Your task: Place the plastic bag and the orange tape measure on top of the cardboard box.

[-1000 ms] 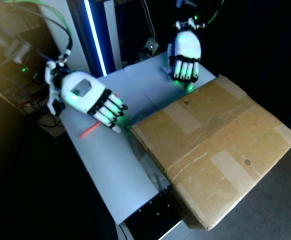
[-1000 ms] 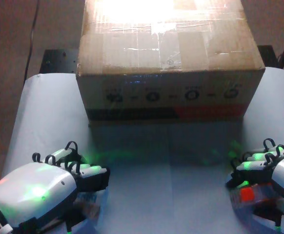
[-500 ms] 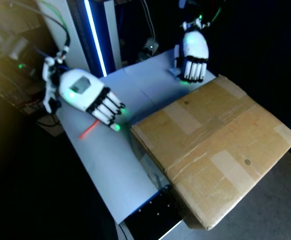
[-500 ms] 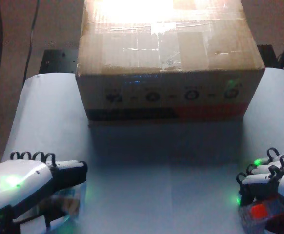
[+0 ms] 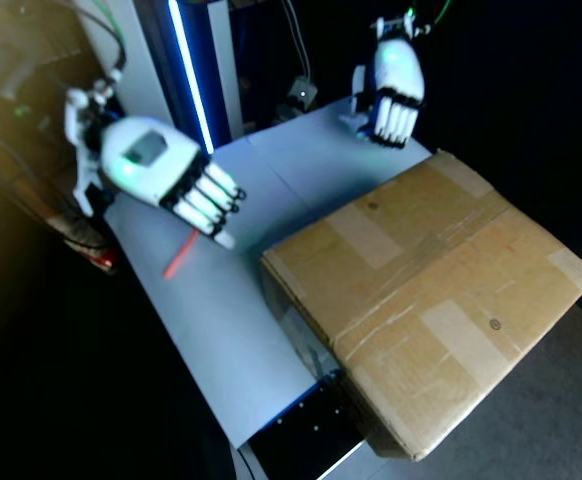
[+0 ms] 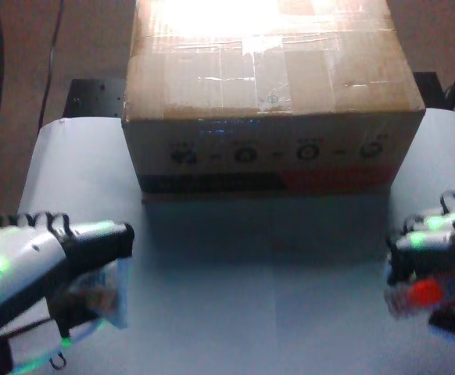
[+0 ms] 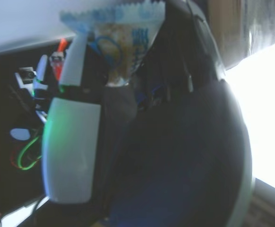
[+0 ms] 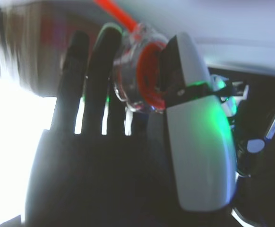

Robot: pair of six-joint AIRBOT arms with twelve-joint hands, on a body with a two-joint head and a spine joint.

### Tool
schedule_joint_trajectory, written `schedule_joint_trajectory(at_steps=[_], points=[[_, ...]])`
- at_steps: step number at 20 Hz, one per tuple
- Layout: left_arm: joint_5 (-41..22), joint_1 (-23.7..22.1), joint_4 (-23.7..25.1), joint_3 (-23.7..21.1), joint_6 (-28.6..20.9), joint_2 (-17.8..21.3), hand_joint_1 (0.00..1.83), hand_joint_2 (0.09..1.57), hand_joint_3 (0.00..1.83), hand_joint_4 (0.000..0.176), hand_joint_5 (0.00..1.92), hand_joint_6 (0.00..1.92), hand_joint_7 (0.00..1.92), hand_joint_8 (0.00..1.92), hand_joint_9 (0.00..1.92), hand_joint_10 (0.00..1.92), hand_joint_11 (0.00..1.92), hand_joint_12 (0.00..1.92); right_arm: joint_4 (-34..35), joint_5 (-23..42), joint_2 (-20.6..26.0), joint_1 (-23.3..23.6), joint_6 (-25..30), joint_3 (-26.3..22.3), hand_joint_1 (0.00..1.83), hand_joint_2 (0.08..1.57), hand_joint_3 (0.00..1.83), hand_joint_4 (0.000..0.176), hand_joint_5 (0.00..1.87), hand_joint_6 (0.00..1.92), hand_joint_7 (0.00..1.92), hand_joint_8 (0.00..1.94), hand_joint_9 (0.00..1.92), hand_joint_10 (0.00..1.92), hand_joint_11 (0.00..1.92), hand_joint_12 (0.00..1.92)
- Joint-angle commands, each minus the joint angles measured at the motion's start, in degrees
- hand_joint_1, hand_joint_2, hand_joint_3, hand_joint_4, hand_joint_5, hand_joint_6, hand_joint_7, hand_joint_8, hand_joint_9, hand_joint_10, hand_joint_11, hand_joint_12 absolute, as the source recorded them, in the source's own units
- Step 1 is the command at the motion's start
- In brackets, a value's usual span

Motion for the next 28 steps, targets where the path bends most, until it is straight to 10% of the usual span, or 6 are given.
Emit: schedule_joint_trajectory(at_steps=[1, 11, 14, 22, 25, 28], points=[[9.7, -0.7, 2.2, -0.5, -0.2, 1.2, 1.26, 1.39, 0.00, 0.000, 0.47, 1.73, 0.45, 1.69, 0.47, 1.86, 0.20, 1.90, -2.1, -7.6, 0.6, 1.0, 0.5, -0.2, 1.48, 1.19, 0.00, 0.000, 0.76, 1.33, 0.70, 1.15, 0.82, 1.27, 0.66, 1.68], [13.9, -12.1, 6.5, 1.4, 2.3, 4.3, 1.31, 1.30, 0.00, 0.000, 0.54, 1.64, 0.64, 1.41, 0.65, 1.60, 0.39, 1.62, -6.0, -8.1, 4.8, 8.5, 0.8, 1.6, 1.47, 1.20, 0.00, 0.000, 0.81, 1.30, 0.70, 1.23, 0.79, 1.24, 0.56, 1.68], [9.8, -19.4, 7.2, 3.2, 4.3, 3.4, 1.32, 1.30, 0.00, 0.000, 0.50, 1.53, 0.67, 1.48, 0.67, 1.64, 0.51, 1.73, -6.4, -8.1, 6.5, 9.7, 0.8, 2.4, 1.41, 1.03, 0.00, 0.000, 1.16, 0.64, 1.06, 0.76, 1.17, 0.94, 1.18, 1.30], [4.7, -31.3, 7.2, 10.0, 6.9, -3.4, 1.36, 1.19, 0.00, 0.000, 0.78, 1.09, 1.02, 1.04, 0.59, 1.68, 0.54, 1.91, -9.3, 1.0, 2.6, 23.7, 0.7, 10.6, 1.36, 1.21, 0.00, 0.000, 0.81, 0.84, 0.78, 1.46, 0.75, 1.53, 0.89, 1.81], [1.7, -35.5, 7.2, 12.6, 8.8, -6.5, 1.36, 1.18, 0.00, 0.000, 0.80, 1.09, 1.02, 1.05, 0.61, 1.65, 0.55, 1.90, -9.3, 2.8, 1.4, 26.4, 0.6, 13.0, 1.40, 1.15, 0.00, 0.000, 1.00, 0.75, 1.08, 0.98, 1.04, 1.17, 1.10, 1.61], [0.0, -37.9, 7.2, 15.0, 8.8, -8.6, 1.36, 1.18, 0.00, 0.000, 0.80, 1.09, 1.02, 1.05, 0.61, 1.65, 0.55, 1.90, -9.3, 7.5, -2.2, 31.3, -0.7, 16.4, 1.21, 1.12, 0.00, 0.000, 1.13, 0.84, 1.51, 1.61, 1.60, 1.62, 1.60, 1.75]])
